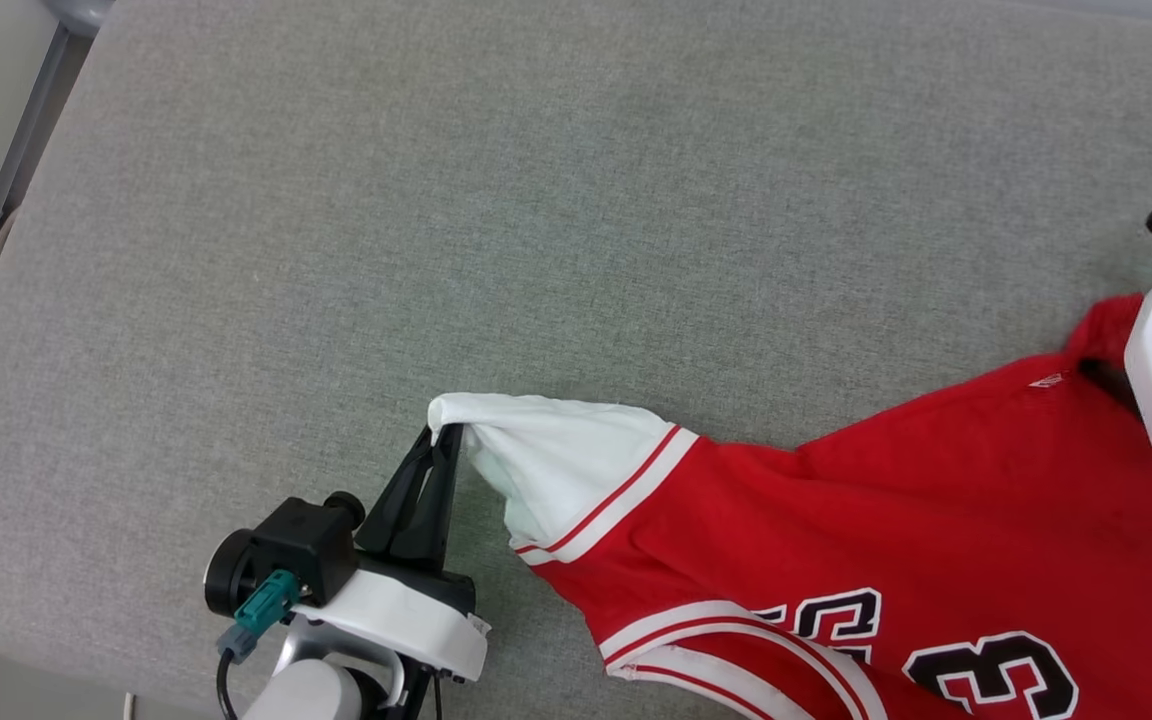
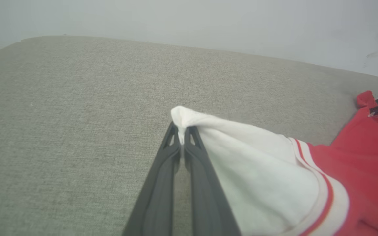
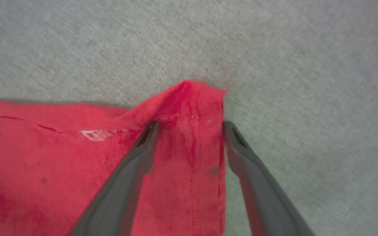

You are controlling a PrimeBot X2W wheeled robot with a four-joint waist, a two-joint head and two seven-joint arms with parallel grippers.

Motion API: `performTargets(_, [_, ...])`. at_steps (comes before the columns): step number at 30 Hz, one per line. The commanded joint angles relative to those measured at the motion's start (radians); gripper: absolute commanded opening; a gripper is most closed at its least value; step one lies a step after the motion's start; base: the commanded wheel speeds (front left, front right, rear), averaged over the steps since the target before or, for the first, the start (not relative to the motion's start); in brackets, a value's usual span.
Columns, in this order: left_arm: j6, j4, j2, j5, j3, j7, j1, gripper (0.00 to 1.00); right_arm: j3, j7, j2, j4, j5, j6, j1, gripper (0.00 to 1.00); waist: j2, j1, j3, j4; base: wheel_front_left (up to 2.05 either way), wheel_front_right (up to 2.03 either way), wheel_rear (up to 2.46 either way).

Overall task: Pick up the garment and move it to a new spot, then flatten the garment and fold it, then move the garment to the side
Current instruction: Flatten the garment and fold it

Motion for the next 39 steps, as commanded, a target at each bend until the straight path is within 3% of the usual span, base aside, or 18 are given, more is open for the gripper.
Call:
performTargets(1, [-0.006,0.007,-0.007,0.004,0.002,-0.007,-0.013,0.00,0.047,-0.006,-0.002,0.043,-0.007,-0.001,-0.003,1.00,0.0000,-0.0002,0.011,0.009,0.00,0.00,0.00])
performTargets(5, [-0.016,0.022,-0.018,0.009,0.005,-0.007,-0.021,0.00,0.130,-0.017,-0.005,0.115,0.022,0.000,0.036,1.00,0.0000,-0.0002,0.012,0.014,0.00,0.00,0.00])
performTargets(6, [-0.018,0.026,-0.018,0.010,0.007,-0.007,-0.021,0.00,0.140,-0.029,-0.007,0.125,0.027,0.000,0.035,0.62,0.0000,-0.0002,0.011,0.013,0.00,0.00,0.00])
performTargets(7, [-0.019,0.029,-0.019,0.010,0.010,-0.008,-0.020,0.00,0.147,-0.052,-0.010,0.131,0.031,0.000,0.029,0.00,0.0000,-0.0002,0.011,0.011,0.00,0.00,0.00])
performTargets(16, [-0.027,0.050,-0.018,0.017,0.031,-0.008,-0.001,0.00,0.178,-0.252,-0.013,0.129,0.083,-0.001,-0.064,0.00,0.0000,-0.0002,-0.037,-0.020,0.00,0.00,0.00])
performTargets(23, [-0.023,0.021,0.032,0.035,0.073,-0.008,-0.002,0.00,0.207,-0.486,-0.040,0.070,0.134,-0.001,-0.063,0.00,0.0000,-0.0002,-0.150,-0.077,0.00,0.00,0.00])
performTargets(31, [-0.011,-0.075,0.106,0.051,0.121,0.047,-0.096,0.00,0.127,-0.627,-0.029,-0.021,0.147,-0.001,-0.020,0.00,0.0000,-0.0002,-0.236,-0.132,0.00,0.00,0.00])
performTargets(39, [-0.032,-0.141,0.179,0.080,0.160,0.121,-0.301,0.00,-0.009,-0.669,0.016,-0.132,0.101,-0.001,-0.035,0.00,0.0000,-0.0002,-0.262,-0.179,0.00,0.00,0.00])
